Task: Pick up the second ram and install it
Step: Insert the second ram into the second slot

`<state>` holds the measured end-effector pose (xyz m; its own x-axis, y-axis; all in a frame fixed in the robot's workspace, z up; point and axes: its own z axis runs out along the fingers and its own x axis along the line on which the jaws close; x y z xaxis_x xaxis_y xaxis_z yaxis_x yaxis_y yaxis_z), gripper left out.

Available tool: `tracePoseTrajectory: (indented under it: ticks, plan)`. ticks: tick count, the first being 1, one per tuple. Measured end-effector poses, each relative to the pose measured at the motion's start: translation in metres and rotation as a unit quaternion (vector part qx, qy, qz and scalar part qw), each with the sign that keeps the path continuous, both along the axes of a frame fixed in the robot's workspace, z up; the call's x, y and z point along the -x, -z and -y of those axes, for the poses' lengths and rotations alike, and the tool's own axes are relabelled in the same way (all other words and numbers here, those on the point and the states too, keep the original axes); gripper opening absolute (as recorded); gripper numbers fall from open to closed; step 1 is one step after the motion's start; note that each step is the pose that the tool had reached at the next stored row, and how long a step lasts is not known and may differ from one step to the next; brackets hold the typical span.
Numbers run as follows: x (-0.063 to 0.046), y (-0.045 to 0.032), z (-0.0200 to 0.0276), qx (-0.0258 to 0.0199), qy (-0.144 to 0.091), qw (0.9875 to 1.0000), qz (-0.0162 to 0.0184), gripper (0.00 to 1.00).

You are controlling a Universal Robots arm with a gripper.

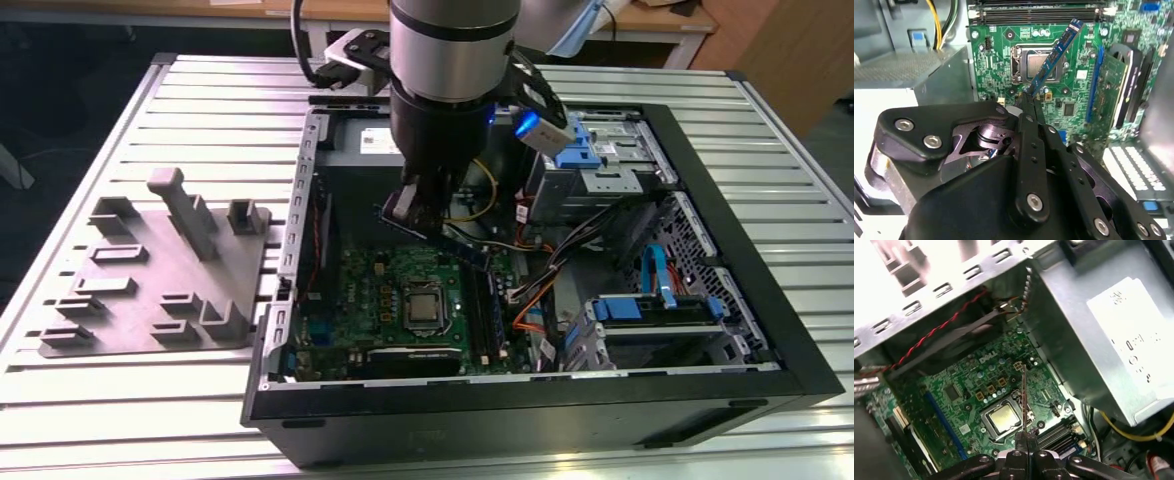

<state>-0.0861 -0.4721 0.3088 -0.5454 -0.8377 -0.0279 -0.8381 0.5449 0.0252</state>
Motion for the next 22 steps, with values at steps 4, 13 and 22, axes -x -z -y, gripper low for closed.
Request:
tracePoseTrajectory:
  ticks: [4, 13, 22]
  plan:
    - [0.0000, 0.0008, 0.0000, 0.0000, 0.036, 0.9994, 0.0000, 0.11]
    - [0.0000, 0.0026, 0.0000, 0.0000, 0.118, 0.9930, 0.0000, 0.11]
    - [0.0000, 0.0044, 0.0000, 0.0000, 0.199, 0.9800, 0.0000, 0.11]
